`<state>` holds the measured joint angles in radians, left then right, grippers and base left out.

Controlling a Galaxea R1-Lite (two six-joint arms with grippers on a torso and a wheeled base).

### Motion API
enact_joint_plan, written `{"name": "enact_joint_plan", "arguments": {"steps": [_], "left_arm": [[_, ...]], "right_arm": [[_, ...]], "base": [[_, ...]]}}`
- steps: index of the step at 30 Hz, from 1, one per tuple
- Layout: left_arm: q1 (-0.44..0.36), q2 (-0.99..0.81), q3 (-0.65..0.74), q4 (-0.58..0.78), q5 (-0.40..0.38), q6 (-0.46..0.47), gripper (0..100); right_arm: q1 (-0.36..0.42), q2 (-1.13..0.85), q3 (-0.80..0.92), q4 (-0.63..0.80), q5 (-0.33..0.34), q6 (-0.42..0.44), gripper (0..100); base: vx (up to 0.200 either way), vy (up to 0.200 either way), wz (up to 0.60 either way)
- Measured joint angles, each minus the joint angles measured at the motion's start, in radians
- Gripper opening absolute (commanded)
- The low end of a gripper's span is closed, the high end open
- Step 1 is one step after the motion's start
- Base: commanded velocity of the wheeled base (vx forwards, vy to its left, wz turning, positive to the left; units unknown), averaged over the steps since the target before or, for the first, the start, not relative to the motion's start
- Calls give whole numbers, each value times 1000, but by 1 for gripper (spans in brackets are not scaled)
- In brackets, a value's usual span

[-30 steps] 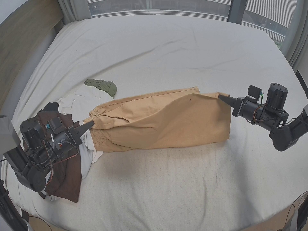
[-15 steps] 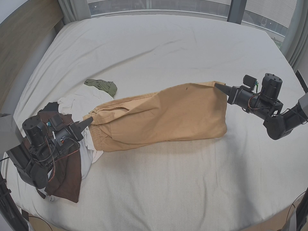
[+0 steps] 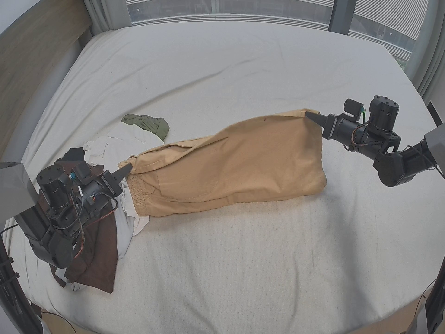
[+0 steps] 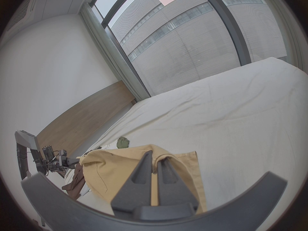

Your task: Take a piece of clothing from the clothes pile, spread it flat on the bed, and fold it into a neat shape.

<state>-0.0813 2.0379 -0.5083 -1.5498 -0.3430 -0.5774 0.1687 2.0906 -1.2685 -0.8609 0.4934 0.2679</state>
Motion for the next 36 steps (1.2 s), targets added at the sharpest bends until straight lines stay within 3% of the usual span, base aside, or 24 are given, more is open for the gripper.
{"name": "enact_joint_plan", "arguments": {"steps": [11, 17, 36], "left_arm": [[-10, 43, -39, 0, 22, -5, 0], [-15, 79, -81, -2, 92, -5, 0], [-14, 108, -113, -2, 99, -6, 0]], "right_arm": [[0, 87, -119, 38, 0, -1, 0], [-3, 133, -158, 38, -4, -1, 0], [-3, 191, -201, 37, -13, -1, 0]], "base": [[0, 0, 0], [0, 0, 0], [0, 0, 0]]}}
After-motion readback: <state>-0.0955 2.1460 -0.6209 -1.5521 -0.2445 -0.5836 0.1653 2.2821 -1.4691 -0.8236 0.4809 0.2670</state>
